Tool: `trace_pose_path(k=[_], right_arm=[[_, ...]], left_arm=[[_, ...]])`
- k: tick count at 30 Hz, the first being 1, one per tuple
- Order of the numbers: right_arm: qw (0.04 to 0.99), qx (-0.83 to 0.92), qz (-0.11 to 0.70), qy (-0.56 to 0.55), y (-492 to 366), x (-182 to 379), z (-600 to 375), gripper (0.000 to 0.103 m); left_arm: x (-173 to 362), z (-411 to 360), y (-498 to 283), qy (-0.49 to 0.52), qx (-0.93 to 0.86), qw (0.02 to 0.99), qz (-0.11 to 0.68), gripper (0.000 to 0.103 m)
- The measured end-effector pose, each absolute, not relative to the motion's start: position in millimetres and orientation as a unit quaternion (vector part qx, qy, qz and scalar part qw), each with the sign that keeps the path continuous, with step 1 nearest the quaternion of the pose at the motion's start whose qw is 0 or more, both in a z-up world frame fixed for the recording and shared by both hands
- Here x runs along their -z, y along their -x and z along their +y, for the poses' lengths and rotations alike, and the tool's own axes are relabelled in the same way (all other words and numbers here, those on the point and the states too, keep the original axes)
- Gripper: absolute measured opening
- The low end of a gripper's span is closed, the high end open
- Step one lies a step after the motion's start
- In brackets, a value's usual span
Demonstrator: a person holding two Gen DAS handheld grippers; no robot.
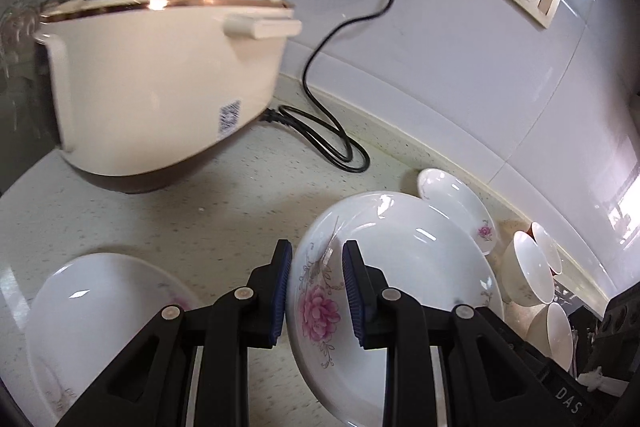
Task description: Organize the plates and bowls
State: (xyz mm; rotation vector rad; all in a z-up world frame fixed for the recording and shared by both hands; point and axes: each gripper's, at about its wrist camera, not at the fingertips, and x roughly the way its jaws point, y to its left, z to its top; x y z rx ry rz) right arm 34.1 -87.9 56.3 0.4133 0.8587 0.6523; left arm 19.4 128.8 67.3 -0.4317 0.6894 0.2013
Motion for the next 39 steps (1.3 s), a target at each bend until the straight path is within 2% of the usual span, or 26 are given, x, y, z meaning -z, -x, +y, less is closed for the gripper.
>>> trace_pose_path(k=[18,32,39], right_arm=[[0.811,-0.391,0.414,-0.137,6,-47,-18,0.020],[0.807,-0.417,0.409,-0.085,22,-38,21,0.021],[0.821,-0.414,0.394,-0.018,35,-38,40,0.021]], left_arm=[[-80,177,48,0.190,-0.169,0.919,0.302,0.027],[-57,216,70,0.207,-0.200,0.904,0.318,0.027],[-49,229,72,0.210,-0.214,0.898,0.323,0.027]])
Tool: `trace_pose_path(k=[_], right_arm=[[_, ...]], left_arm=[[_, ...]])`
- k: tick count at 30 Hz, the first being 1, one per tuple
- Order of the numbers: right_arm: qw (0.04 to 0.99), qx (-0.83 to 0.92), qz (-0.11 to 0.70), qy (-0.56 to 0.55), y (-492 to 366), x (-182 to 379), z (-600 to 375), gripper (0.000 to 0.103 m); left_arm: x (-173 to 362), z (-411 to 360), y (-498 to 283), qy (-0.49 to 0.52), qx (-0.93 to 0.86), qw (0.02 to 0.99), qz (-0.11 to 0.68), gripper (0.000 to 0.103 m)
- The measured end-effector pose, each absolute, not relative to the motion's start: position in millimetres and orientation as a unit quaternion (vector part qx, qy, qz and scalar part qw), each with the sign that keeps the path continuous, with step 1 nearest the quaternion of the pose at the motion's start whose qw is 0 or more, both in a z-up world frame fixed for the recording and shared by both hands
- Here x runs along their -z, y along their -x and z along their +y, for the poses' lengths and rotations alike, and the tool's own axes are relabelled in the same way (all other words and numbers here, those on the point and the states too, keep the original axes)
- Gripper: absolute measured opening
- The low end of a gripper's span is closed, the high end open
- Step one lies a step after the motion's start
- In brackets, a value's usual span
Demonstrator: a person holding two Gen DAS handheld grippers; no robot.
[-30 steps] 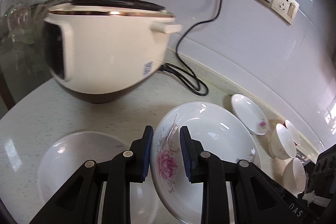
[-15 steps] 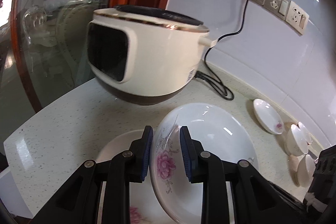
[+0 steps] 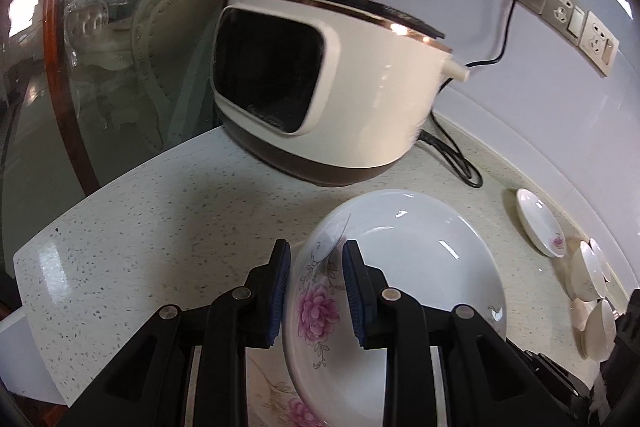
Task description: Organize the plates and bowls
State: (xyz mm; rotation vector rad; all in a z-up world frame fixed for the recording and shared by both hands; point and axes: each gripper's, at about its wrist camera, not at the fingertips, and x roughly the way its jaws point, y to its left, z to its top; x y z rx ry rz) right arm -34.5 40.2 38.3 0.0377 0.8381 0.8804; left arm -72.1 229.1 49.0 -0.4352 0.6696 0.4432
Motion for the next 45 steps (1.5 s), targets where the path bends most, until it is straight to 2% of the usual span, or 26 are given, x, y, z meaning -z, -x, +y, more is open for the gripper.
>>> trace_pose_path(k=[14,18,27,28,30,33,37,39,43,45], right_arm=[[0.814,-0.413,0.408,-0.009,33,-34,43,0.022],[0.810,-0.421,0.408,-0.009,32,-34,46,0.031],[0.809,-0.425,0.406,-0.009,33,-35,46,0.031],[0.809,-0.426,0.405,-0.011,33,-35,45,0.031],[0.809,-0.427,0.404,-0.022,30,-37,41,0.038],[0.810,-0.415,0.411,-0.058,21,-37,29,0.047],[0.816,-0.384,0.424,-0.082,9,-35,13,0.050],[0.821,-0.358,0.436,-0.093,3,-34,4,0.061],[0.841,-0.286,0.444,-0.115,-9,-34,-23,0.066],[0.857,-0.242,0.437,-0.125,-14,-39,-42,0.074]], left_arm=[[-35,235,69,0.211,-0.223,0.891,0.334,0.027],[-35,234,69,0.210,-0.227,0.890,0.334,0.028],[-42,227,69,0.185,-0.239,0.897,0.322,0.028],[-43,227,69,0.184,-0.239,0.898,0.321,0.032],[-44,226,69,0.187,-0.241,0.897,0.320,0.035],[-43,227,70,0.193,-0.247,0.895,0.318,0.065],[-48,219,69,0.187,-0.247,0.900,0.306,0.070],[-51,212,66,0.180,-0.242,0.903,0.305,0.077],[-56,191,54,0.173,-0.220,0.909,0.308,0.082],[-61,175,40,0.168,-0.193,0.914,0.316,0.083]])
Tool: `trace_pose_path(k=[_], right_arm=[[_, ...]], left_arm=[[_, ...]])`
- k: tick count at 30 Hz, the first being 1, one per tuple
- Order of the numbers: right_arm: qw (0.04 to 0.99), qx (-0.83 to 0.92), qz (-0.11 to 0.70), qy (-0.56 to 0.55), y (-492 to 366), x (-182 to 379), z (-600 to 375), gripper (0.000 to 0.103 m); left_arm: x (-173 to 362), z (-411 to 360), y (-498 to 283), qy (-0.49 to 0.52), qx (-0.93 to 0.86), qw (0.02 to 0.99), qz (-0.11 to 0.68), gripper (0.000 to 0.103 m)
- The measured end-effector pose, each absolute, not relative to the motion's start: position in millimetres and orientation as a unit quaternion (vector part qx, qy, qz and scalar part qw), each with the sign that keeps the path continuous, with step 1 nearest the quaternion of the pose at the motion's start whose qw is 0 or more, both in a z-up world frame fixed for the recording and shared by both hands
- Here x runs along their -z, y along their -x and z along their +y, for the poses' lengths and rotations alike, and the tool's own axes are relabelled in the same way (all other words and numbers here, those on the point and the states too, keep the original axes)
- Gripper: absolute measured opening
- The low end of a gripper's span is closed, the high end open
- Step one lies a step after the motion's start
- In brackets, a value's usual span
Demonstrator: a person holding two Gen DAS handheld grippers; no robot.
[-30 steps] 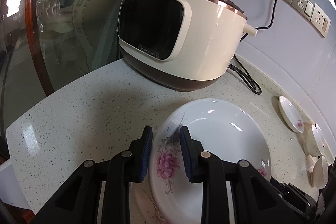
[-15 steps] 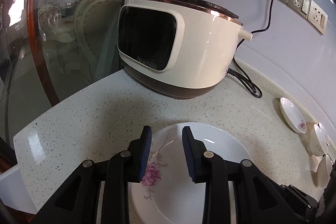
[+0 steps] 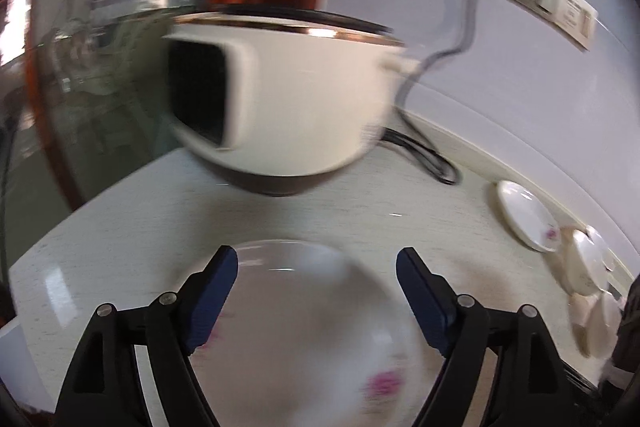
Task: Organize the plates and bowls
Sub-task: 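Move both tools toward the pink-flower plate beside the wall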
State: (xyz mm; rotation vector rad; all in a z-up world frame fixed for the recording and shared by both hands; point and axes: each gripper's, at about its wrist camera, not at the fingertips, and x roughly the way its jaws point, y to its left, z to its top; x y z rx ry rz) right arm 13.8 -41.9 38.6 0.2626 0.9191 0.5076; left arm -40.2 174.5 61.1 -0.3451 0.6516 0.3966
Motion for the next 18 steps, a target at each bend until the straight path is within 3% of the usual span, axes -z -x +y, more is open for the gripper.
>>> trace_pose_path(k=[7,18], right_arm=[[0.878,-0.143,0.430,-0.156,-27,-39,-83,0.076],[0.881,-0.052,0.416,-0.219,-33,-35,-131,0.077]], left_arm=[[-59,111,-36,0.122,-0.108,0.915,0.370,0.085],[-35,72,-151,0.179,-0.041,0.901,0.393,0.085]])
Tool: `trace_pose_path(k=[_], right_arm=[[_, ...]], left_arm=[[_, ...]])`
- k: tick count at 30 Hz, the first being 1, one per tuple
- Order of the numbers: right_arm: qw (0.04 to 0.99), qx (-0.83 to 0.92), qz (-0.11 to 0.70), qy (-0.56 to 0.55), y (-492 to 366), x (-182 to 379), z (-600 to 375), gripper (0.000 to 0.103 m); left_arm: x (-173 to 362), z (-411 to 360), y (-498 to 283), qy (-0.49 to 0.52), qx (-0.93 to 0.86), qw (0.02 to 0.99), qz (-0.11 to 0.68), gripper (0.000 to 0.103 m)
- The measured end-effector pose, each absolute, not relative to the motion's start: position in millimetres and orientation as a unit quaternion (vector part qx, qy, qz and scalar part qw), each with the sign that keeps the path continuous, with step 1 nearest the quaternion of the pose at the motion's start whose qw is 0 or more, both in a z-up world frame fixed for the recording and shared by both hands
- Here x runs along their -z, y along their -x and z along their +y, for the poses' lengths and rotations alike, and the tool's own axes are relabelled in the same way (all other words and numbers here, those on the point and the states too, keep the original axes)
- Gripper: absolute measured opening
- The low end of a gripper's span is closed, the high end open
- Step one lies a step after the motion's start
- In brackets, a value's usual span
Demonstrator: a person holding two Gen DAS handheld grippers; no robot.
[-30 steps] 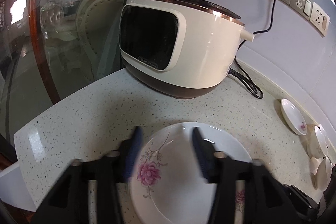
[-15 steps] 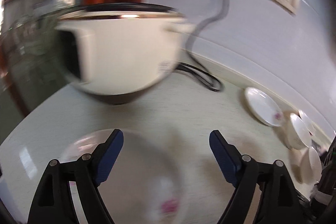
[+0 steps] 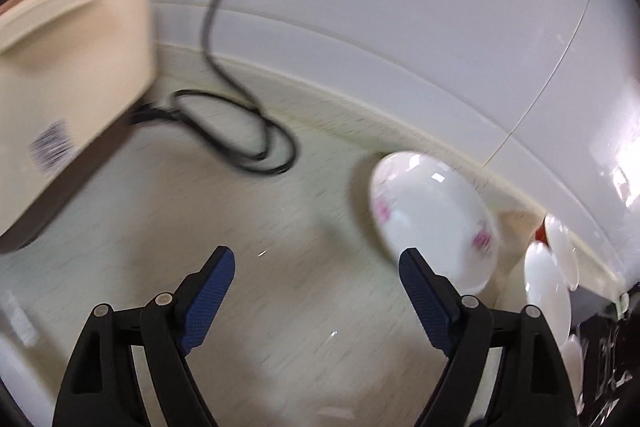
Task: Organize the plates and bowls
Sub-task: 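Move both tools toward the pink-flower plate beside the wall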
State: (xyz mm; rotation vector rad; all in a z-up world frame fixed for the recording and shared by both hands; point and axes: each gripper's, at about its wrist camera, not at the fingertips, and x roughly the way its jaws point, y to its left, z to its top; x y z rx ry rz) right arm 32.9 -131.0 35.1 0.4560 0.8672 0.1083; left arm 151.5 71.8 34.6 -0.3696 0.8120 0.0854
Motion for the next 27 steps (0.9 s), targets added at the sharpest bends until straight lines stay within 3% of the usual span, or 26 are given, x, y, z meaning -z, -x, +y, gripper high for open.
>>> trace_pose_path(k=[10,13,15,27], right_arm=[[0.883,-0.044,0.396,-0.246,-29,-46,-144,0.077],[0.882,-0.044,0.396,-0.250,-31,-47,-144,0.077],[0.881,-0.046,0.397,-0.255,-33,-45,-144,0.077],[0.878,-0.057,0.385,-0.278,-28,-50,-146,0.079]], left_arm=[[-9,44,-212,0.137,-0.056,0.898,0.414,0.084],[-6,36,-213,0.096,-0.063,0.899,0.422,0.073],[-7,29,-208,0.074,-0.059,0.900,0.425,0.067],[-7,48,-116,0.064,-0.034,0.893,0.444,0.068]])
